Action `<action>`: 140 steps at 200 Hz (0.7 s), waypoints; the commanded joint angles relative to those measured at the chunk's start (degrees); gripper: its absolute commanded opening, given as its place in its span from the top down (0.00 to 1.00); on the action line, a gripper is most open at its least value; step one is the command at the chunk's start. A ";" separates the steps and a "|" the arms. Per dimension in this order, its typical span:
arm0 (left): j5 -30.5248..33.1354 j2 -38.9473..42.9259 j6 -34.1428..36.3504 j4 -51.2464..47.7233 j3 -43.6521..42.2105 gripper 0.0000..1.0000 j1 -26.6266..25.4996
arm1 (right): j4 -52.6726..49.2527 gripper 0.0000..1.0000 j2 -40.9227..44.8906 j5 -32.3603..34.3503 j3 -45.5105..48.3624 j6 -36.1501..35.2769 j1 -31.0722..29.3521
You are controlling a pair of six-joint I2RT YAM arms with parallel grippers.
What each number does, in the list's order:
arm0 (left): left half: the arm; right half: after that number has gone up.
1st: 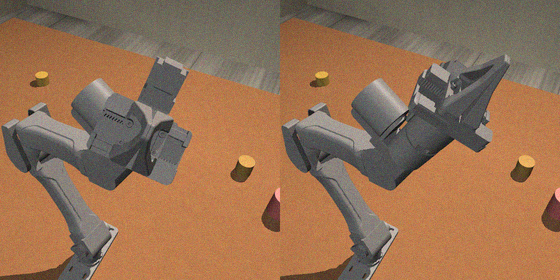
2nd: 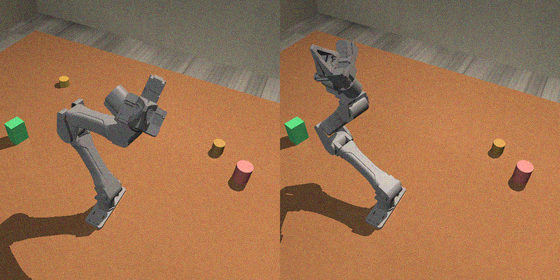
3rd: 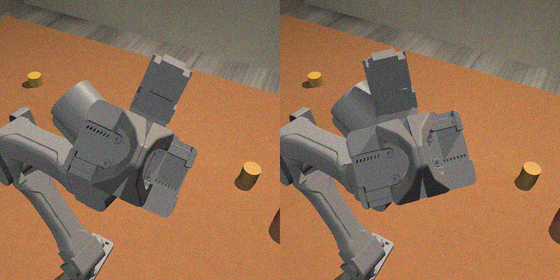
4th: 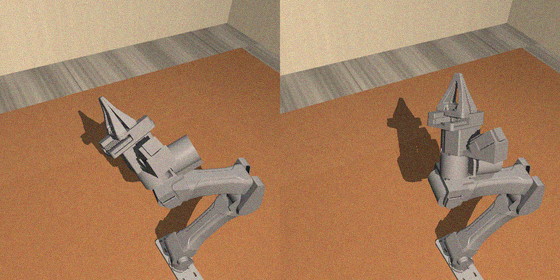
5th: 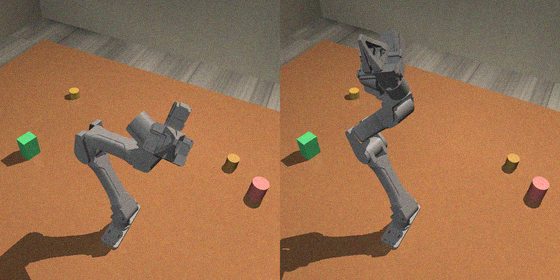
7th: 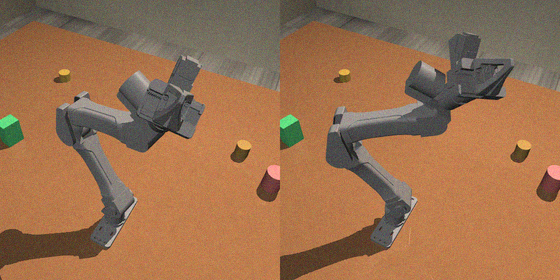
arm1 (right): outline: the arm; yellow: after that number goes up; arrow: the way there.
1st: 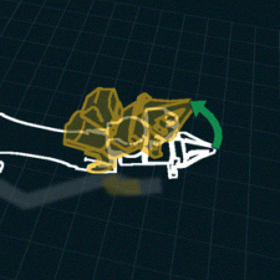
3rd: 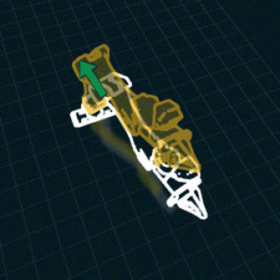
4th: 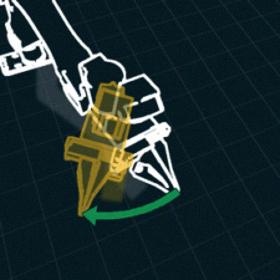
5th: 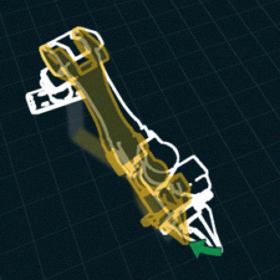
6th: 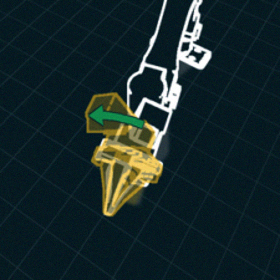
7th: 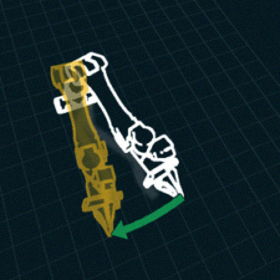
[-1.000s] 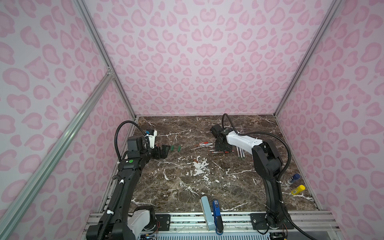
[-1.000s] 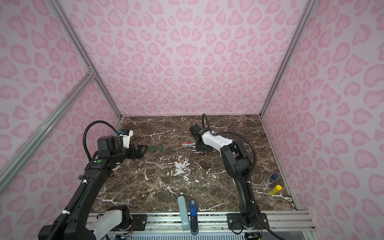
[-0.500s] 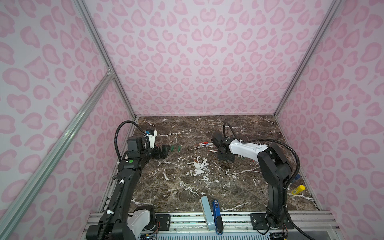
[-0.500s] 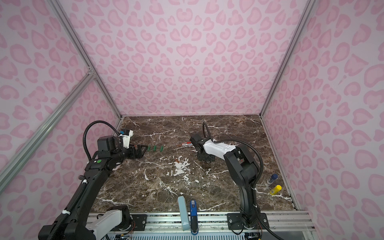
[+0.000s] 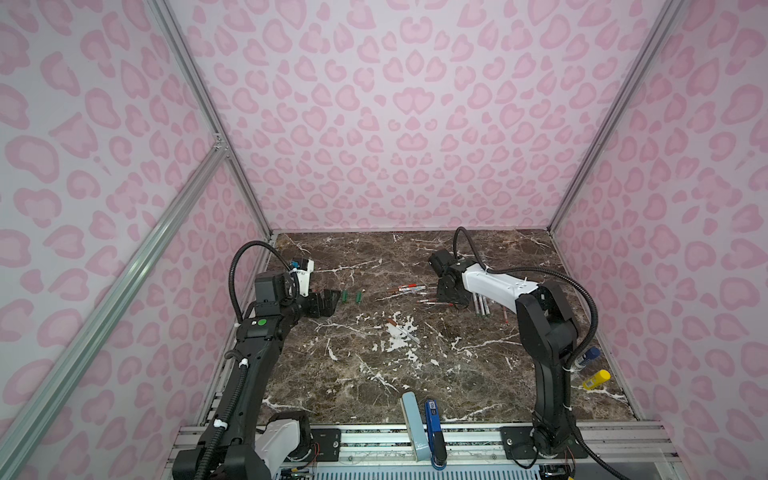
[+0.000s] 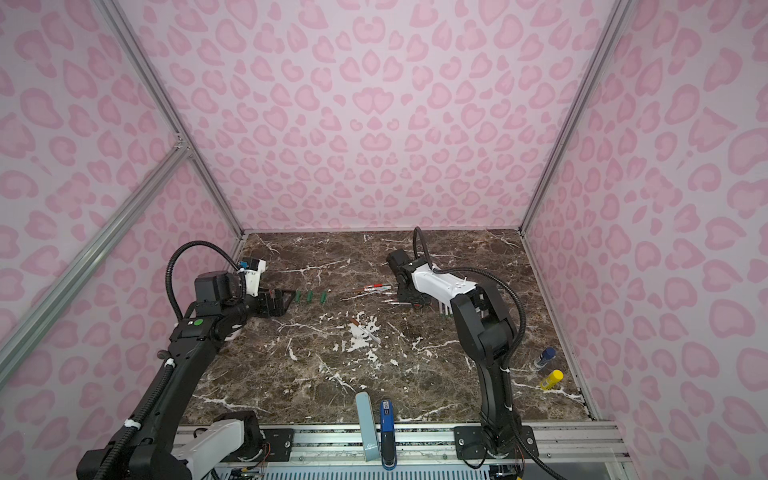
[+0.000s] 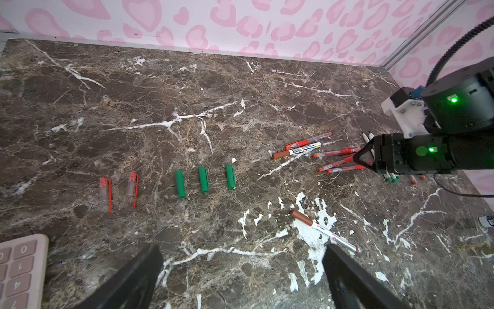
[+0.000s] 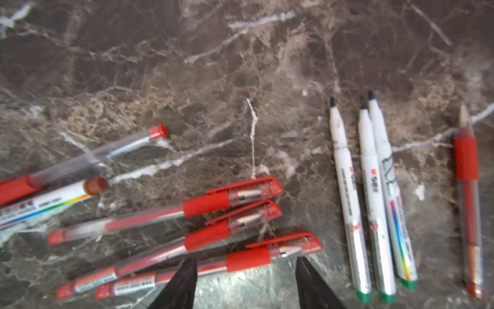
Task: Open the pen caps
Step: 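Lower the right gripper around a red-capped gel pen's barrel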
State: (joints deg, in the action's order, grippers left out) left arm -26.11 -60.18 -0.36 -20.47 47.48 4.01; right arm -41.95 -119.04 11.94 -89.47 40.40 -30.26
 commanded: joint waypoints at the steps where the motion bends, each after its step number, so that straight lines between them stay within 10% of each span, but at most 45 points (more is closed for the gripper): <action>1: -0.18 0.07 0.27 0.93 0.55 0.02 0.00 | -2.15 0.39 -2.03 0.51 -1.66 -1.14 0.21; 140: -0.46 0.00 0.18 1.39 0.20 0.02 -0.06 | 0.60 0.41 5.48 -0.54 13.72 2.03 -4.78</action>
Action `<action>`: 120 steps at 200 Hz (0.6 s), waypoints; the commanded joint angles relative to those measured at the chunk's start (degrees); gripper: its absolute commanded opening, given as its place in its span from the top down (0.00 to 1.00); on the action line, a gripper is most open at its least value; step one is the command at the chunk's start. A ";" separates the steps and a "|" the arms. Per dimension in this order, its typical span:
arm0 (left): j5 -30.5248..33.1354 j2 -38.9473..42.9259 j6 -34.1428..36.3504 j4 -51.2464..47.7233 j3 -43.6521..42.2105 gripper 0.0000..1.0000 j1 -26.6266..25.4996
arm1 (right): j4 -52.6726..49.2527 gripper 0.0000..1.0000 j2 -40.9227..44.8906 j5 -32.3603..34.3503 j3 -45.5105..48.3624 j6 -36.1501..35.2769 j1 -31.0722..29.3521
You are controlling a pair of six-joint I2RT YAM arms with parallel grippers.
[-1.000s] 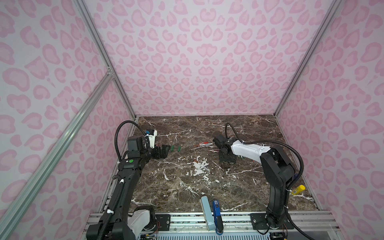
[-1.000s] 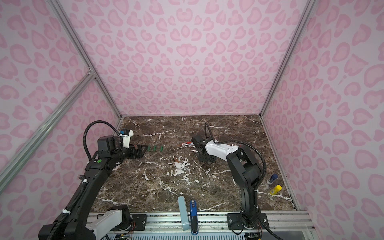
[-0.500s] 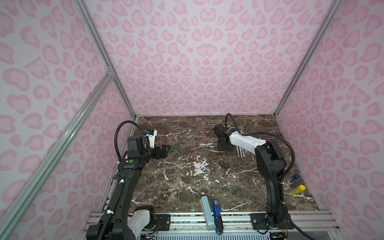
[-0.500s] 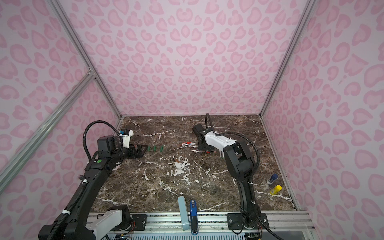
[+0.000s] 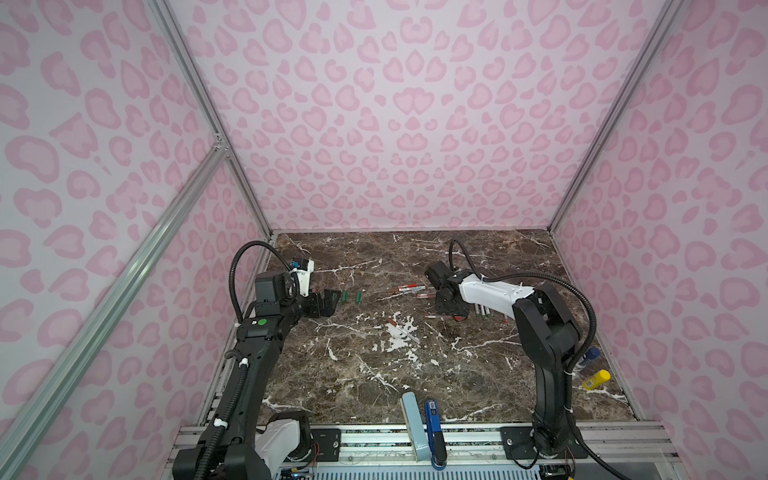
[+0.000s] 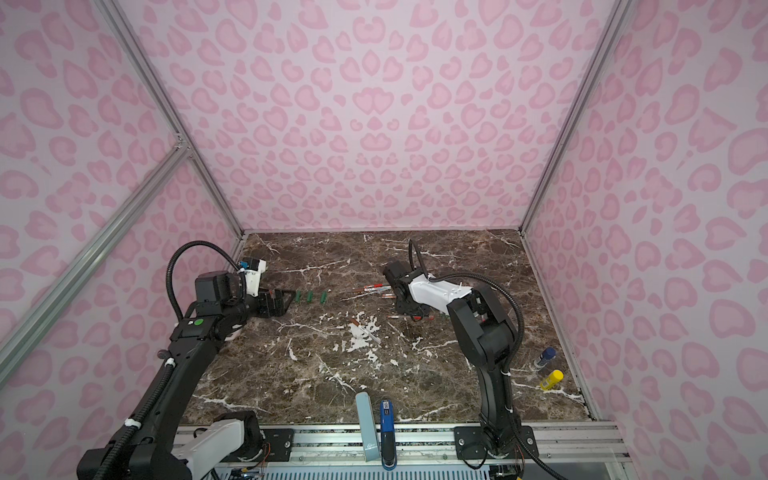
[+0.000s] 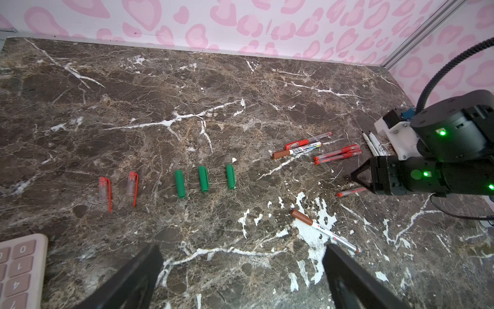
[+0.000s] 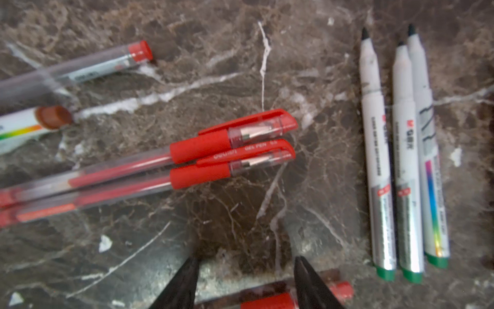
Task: Open the pen caps
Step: 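Lower the right gripper around a red-capped gel pen's barrel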
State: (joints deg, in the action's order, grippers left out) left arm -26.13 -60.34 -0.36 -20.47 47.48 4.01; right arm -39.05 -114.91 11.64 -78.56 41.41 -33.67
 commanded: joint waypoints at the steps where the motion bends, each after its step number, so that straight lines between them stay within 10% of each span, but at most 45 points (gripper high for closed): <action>1: -0.47 0.14 0.18 1.40 0.18 0.02 -0.06 | -2.33 0.41 1.49 -0.22 2.94 1.03 -1.47; 120: -1.11 -0.75 -0.25 1.73 0.44 0.02 -0.14 | 1.42 0.39 19.27 -3.25 16.51 12.87 -6.07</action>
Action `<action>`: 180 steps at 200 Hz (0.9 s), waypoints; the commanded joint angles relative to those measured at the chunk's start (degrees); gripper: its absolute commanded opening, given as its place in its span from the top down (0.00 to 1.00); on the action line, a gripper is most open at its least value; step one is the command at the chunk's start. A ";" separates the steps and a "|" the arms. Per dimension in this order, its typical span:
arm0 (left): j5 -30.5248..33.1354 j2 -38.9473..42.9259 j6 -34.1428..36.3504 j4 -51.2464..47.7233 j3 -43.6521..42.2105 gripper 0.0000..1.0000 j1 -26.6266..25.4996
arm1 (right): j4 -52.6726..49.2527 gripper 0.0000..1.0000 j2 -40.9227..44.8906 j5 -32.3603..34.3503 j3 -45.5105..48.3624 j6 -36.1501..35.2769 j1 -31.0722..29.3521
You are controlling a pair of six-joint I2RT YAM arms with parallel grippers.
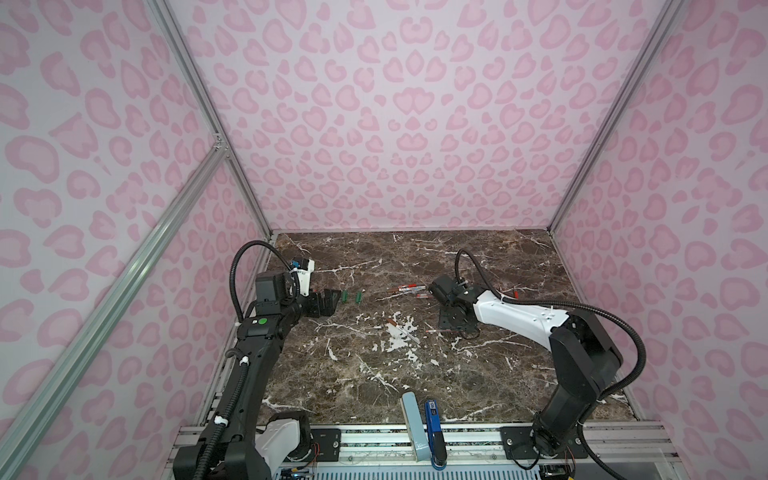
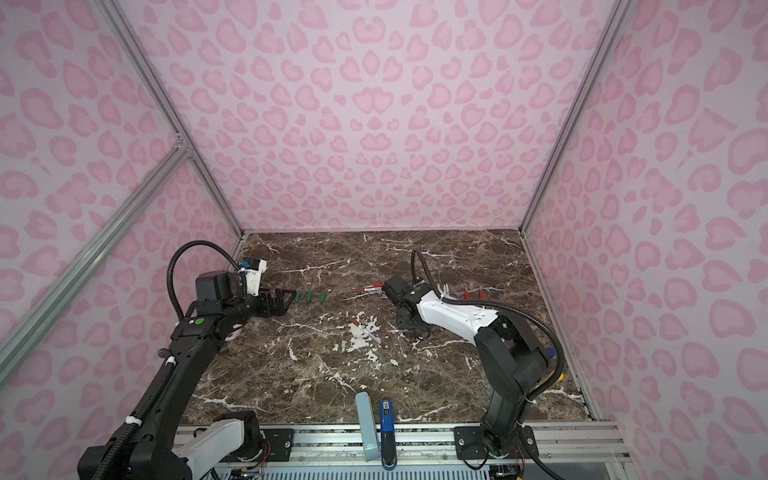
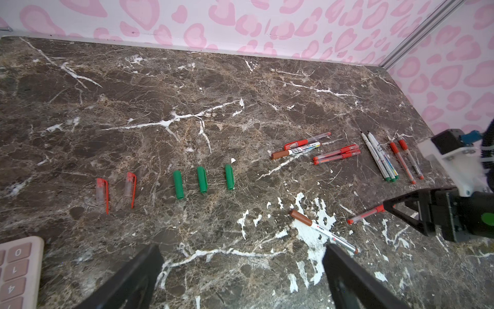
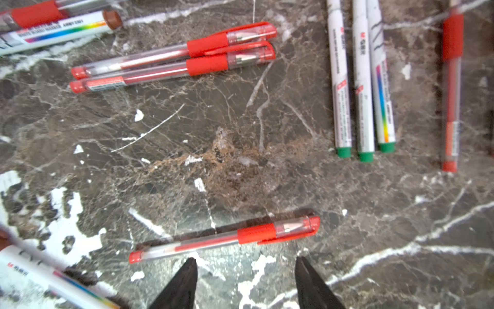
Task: Open the pen caps
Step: 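Lower the right gripper around a red-capped gel pen's barrel, then close the right gripper on the gel pen and lift it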
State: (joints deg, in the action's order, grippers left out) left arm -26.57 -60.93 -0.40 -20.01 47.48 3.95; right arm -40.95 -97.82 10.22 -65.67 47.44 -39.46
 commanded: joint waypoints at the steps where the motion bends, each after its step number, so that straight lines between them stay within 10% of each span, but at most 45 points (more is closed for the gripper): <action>1: -0.63 -0.16 -0.21 1.28 0.47 0.02 -0.08 | 3.50 0.38 2.28 -1.85 3.79 7.08 -0.32; 117: -0.33 0.18 0.36 1.13 0.48 0.02 -0.65 | 13.12 0.44 -5.01 -6.50 4.68 17.70 -0.60; 180: -0.07 0.54 0.49 1.02 0.42 0.02 -0.67 | 10.59 0.77 -10.08 -6.74 3.27 13.30 0.10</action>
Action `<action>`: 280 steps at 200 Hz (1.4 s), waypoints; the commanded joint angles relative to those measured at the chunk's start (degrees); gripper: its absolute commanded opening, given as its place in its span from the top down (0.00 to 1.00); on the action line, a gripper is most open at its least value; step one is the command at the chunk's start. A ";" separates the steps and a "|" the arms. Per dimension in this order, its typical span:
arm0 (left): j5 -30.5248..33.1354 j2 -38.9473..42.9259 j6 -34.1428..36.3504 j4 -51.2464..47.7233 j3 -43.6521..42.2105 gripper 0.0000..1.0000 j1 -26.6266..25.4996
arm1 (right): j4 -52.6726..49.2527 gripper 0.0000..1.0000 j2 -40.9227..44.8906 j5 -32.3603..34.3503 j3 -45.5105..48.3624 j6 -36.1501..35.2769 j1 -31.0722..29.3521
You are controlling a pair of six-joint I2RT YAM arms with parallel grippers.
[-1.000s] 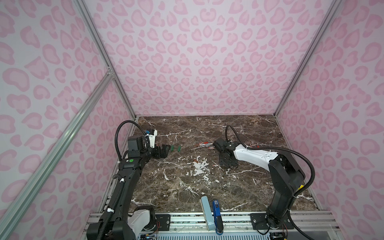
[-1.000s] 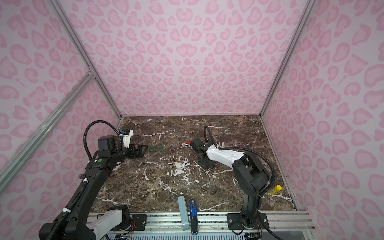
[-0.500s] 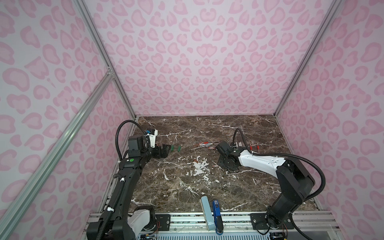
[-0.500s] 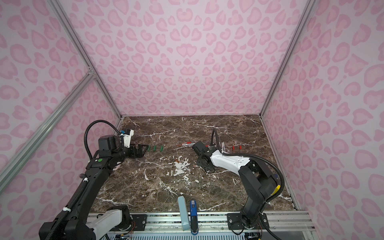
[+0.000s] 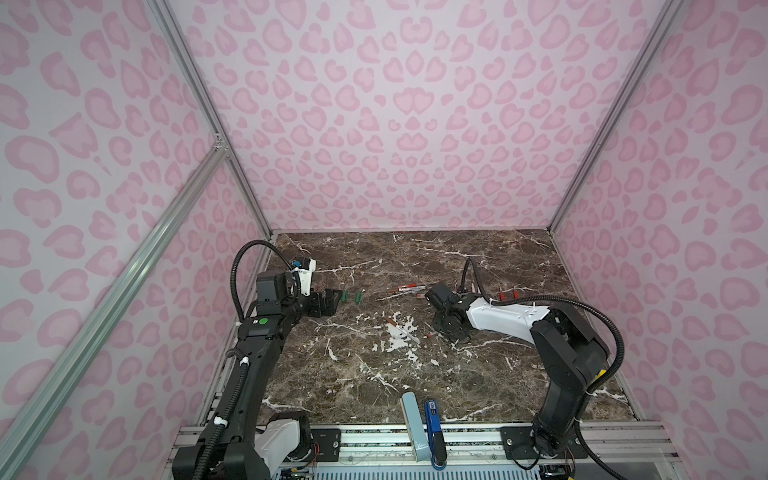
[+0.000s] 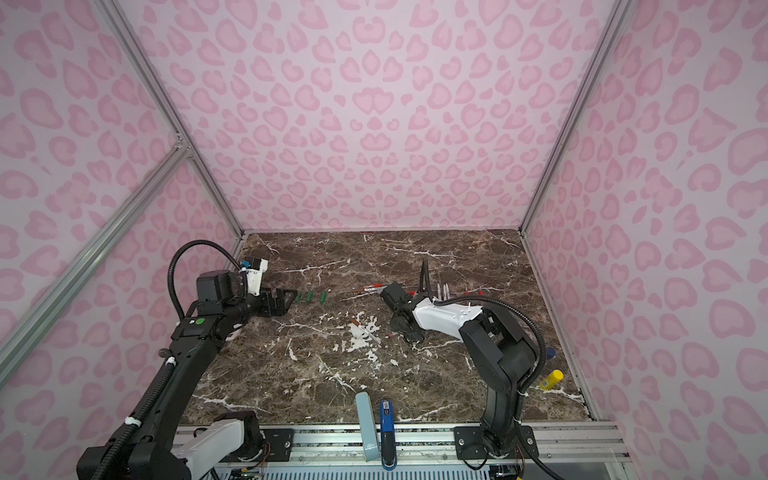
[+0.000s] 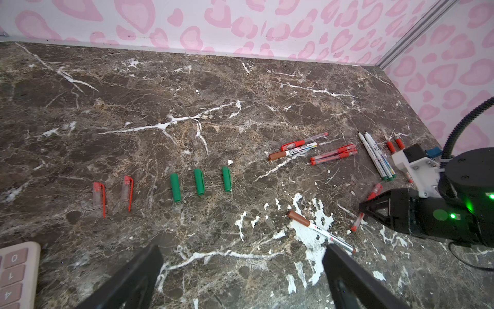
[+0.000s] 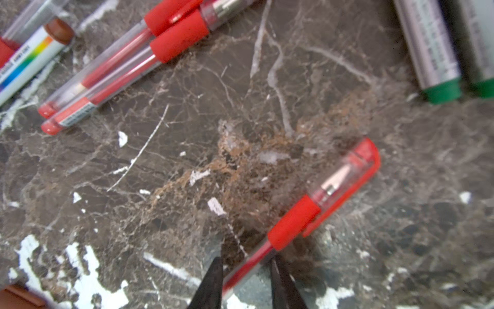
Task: Open the pen caps
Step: 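Close the right gripper on the gel pen and lift it, then carry the pen's red cap between the left gripper fingers and close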
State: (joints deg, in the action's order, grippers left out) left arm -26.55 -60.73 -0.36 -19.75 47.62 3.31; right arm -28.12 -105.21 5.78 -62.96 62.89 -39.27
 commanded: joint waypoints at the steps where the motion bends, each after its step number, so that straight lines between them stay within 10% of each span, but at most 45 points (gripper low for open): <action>1: -0.04 0.35 0.45 0.81 0.29 0.03 -0.05 | -2.27 0.77 -2.75 -2.37 0.51 -2.20 -0.15; 103: -2.95 0.22 -0.09 0.00 1.31 0.03 0.03 | -6.69 1.00 7.15 -2.36 -3.55 -20.21 1.14; 195: -28.93 -0.04 -12.30 6.86 -0.56 0.12 -1.83 | 31.57 1.00 18.48 -23.01 2.33 -30.95 -7.45; 280: -24.79 -2.64 -16.54 9.36 -0.15 0.38 -4.64 | 37.35 1.00 10.06 -25.96 -2.90 -29.48 -15.01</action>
State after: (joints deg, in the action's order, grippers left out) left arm -52.01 -63.11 -14.98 -13.41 47.27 -1.10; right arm 6.55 -93.78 -19.94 -64.45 33.47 -53.12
